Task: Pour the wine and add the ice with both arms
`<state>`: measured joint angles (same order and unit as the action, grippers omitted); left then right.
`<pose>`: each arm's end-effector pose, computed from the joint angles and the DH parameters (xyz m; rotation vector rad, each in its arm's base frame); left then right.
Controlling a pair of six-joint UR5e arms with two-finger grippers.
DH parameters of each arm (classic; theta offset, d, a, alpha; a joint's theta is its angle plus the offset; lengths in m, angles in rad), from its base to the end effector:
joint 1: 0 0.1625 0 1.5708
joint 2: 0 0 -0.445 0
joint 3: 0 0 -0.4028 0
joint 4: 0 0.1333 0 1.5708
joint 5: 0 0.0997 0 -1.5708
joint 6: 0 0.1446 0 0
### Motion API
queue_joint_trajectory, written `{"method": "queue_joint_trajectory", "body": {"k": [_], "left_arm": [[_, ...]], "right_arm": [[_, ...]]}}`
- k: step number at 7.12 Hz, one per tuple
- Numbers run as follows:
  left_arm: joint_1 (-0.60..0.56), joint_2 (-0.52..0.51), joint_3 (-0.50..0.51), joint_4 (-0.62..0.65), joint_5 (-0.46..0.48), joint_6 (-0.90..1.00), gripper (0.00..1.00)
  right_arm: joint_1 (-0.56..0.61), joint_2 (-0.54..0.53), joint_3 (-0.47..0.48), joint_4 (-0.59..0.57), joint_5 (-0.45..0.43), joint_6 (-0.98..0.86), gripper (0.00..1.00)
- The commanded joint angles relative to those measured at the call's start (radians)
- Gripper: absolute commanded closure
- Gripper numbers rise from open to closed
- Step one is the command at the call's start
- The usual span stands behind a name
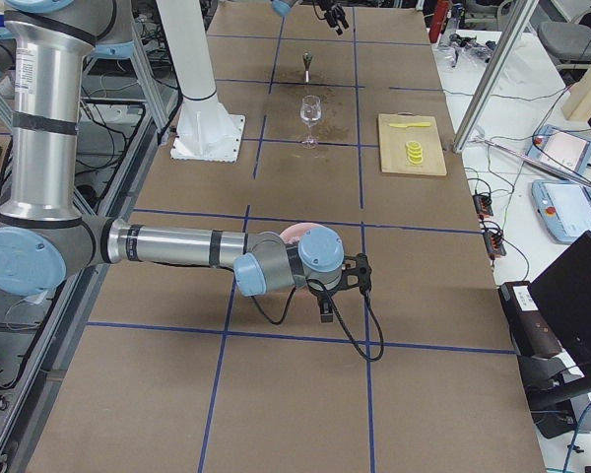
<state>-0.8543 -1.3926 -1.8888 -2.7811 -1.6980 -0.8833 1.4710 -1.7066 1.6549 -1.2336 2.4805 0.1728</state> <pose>0.2297 -0.4388 0.4784 0.8623 1.0415 -0.0547 -0.0270 -0.4623 0.6813 0.1402 -0.9305 -0.0623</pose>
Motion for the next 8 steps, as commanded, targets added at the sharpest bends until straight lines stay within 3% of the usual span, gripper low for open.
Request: {"method": "queue_joint_trajectory", "body": {"k": [1, 2, 5, 8], "left_arm": [[0.19, 0.137, -0.02, -0.202, 0.265, -0.014, 0.01], [0.349, 0.151, -0.013, -0.202, 0.485, -0.022, 0.01], [0.657, 0.205, -0.013, -0.207, 0.908, -0.149, 0.01], [0.817, 0.204, 0.06, -0.209, 1.136, -0.218, 0.01]], "right_arm": [[-0.001, 0.001, 0.002, 0.002, 0.0, -0.001, 0.0], [-0.003, 0.001, 0.003, 0.002, 0.001, -0.001, 0.0], [-0.003, 0.001, 0.005, 0.002, 0.001, -0.007, 0.0], [-0.003, 0.001, 0.003, 0.002, 0.001, -0.01, 0.0]]}}
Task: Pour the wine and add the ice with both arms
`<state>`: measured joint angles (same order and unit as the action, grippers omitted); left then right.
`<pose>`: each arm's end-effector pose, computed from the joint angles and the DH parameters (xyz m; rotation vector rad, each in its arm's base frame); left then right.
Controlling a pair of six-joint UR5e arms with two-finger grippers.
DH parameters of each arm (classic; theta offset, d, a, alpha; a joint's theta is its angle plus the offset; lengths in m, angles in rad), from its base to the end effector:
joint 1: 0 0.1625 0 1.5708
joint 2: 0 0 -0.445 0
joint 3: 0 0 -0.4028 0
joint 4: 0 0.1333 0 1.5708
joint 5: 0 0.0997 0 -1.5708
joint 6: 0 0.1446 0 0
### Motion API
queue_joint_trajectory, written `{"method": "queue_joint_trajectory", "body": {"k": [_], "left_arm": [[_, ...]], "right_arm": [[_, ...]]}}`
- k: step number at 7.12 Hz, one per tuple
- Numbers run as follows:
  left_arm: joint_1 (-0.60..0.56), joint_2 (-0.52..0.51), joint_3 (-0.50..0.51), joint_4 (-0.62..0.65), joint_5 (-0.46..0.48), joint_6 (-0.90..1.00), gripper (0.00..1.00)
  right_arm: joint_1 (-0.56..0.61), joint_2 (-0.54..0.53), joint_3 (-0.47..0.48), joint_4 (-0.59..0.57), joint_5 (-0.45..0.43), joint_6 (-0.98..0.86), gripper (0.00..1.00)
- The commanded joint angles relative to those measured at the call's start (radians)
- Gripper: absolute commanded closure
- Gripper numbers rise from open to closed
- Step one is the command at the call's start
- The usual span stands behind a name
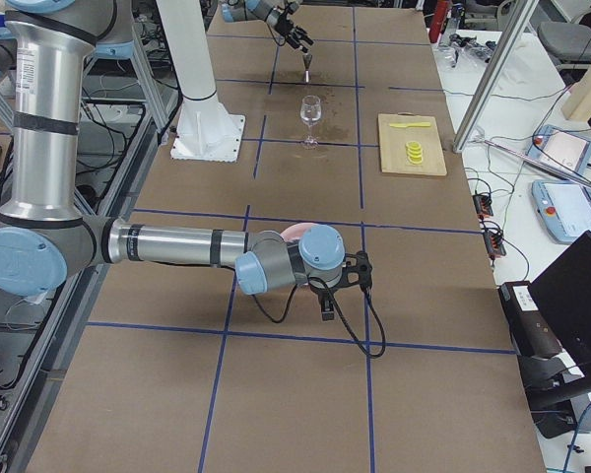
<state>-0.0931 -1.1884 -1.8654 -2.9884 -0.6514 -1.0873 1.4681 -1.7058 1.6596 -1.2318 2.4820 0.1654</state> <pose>0.3196 -0.2792 0.5348 1.0772 0.9433 -0.2885 -0.0286 -0.4630 0.6781 0.1488 -0.9322 -0.0754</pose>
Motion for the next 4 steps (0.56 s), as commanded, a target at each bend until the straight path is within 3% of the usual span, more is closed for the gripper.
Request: {"method": "queue_joint_trajectory", "body": {"k": [1, 4], "left_arm": [[0.065, -0.019, 0.076, -0.001, 0.119, -0.025, 0.01], [0.09, -0.112, 0.159, 0.0, 0.165, -0.031, 0.01]], "right_arm": [[0.0, 0.002, -0.003, 0.0, -0.002, -0.003, 0.0], [-0.008, 0.002, -0.009, -0.002, -0.003, -0.004, 0.0]]}}
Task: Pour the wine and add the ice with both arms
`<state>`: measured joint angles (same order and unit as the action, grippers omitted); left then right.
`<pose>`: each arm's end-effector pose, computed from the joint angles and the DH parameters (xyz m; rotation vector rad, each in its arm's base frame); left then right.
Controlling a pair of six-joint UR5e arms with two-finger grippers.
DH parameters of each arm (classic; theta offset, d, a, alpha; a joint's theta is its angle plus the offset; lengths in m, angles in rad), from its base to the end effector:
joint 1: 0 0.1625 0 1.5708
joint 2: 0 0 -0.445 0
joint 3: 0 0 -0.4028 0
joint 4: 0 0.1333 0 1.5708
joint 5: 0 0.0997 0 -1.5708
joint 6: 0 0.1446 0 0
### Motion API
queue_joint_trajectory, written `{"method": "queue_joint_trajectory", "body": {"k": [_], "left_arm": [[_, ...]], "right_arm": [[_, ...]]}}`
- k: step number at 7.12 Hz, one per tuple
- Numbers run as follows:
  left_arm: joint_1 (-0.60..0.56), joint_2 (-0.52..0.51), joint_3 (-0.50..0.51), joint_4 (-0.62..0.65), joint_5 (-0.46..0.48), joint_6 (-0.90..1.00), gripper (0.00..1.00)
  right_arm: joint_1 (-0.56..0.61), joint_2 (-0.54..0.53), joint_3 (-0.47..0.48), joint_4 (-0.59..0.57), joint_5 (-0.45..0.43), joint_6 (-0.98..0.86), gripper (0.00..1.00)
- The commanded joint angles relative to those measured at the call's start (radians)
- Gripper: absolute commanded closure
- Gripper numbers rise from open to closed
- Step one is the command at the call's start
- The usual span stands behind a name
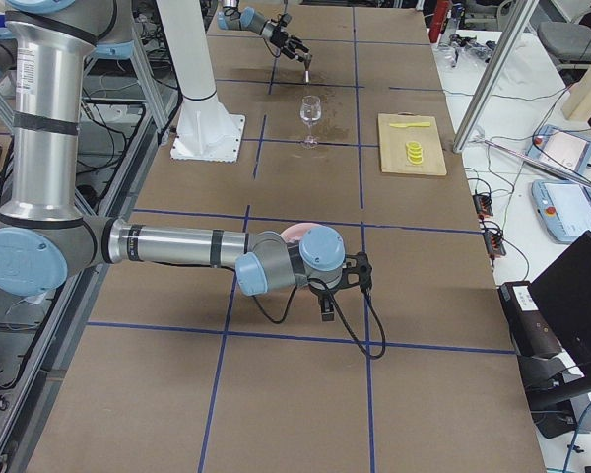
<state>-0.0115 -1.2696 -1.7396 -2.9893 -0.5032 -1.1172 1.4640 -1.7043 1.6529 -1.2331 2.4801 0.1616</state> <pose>0.3592 -0.2641 0.5645 1.1305 0.8964 -0.3218 -0.0303 -0.4632 0.6813 0.1430 -0.9300 -0.0794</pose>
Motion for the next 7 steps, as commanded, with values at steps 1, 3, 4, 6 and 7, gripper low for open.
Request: {"method": "queue_joint_trajectory", "body": {"k": [1, 3, 4, 6, 7], "left_arm": [[0.01, -0.046, 0.069, 0.001, 0.038, -0.001, 0.01], [0.01, -0.144, 0.167, -0.002, 0.086, -0.001, 0.01], [0.01, -0.154, 0.181, -0.002, 0.087, -0.001, 0.03], [0.008, -0.155, 0.213, -0.003, 0.149, -0.001, 0.13], [0.008, -0.155, 0.212, -0.005, 0.155, -0.001, 0.19]], "right_arm": [[-0.002, 0.0, -0.002, 0.0, -0.001, -0.001, 0.0], [-0.004, 0.0, -0.002, 0.0, -0.001, -0.001, 0.0], [-0.004, 0.0, -0.002, 0.0, -0.001, -0.001, 0.0], [-0.004, 0.0, -0.001, 0.001, -0.001, -0.001, 0.0], [-0.004, 0.0, 0.001, 0.001, -0.001, -0.001, 0.0]]}}
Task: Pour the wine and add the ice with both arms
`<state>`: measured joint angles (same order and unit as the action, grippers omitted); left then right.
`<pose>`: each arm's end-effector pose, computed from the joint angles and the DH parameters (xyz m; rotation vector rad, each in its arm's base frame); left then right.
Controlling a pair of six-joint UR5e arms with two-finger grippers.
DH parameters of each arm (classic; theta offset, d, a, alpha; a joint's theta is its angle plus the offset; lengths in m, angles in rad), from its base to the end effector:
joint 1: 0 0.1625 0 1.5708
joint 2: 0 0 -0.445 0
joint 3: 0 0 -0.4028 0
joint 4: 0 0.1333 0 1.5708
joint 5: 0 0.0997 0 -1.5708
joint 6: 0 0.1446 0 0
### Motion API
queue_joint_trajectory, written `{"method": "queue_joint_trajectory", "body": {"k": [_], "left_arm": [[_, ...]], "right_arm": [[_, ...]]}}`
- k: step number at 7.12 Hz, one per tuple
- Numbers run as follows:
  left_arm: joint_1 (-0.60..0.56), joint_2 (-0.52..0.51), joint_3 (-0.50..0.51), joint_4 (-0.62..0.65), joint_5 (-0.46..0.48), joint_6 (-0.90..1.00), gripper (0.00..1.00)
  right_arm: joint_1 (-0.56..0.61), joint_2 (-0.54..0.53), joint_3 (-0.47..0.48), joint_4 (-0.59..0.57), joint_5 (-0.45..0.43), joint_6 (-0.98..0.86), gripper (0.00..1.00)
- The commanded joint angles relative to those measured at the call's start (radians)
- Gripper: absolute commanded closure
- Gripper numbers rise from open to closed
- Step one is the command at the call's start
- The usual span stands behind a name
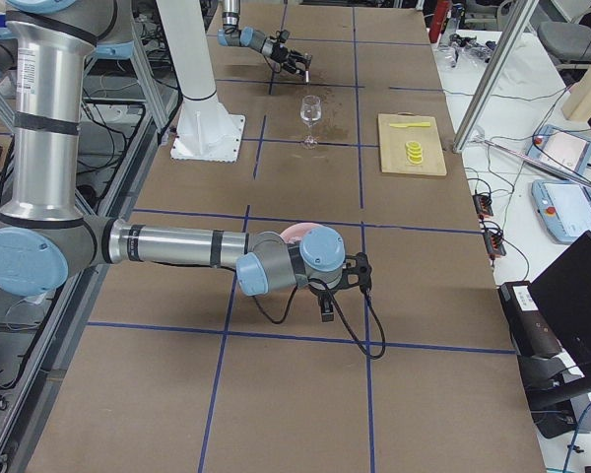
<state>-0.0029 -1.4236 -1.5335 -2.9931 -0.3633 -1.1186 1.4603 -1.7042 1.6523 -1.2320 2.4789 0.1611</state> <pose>0.4111 -0.2697 0.5992 1.2306 0.7957 -0.3786 -0.0320 -0.4632 0.6816 0.1423 -0.9291 -0.0834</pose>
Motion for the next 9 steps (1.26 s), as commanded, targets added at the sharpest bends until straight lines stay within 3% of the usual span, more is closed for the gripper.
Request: {"method": "queue_joint_trajectory", "body": {"k": [1, 4, 7, 9], "left_arm": [[0.0, -0.001, 0.007, -0.001, 0.017, 0.0, 0.22], [0.0, -0.001, 0.006, -0.001, 0.017, 0.0, 0.38], [0.0, -0.001, 0.006, -0.001, 0.018, 0.0, 0.61], [-0.002, 0.0, 0.004, -0.001, 0.017, 0.0, 0.87]], "right_arm": [[0.0, 0.002, 0.001, -0.001, 0.0, 0.0, 0.0], [0.0, 0.002, 0.001, -0.001, 0.0, 0.002, 0.0], [0.0, 0.002, -0.002, -0.001, -0.001, 0.002, 0.0], [-0.002, 0.002, -0.003, -0.001, -0.003, 0.002, 0.0]]}}
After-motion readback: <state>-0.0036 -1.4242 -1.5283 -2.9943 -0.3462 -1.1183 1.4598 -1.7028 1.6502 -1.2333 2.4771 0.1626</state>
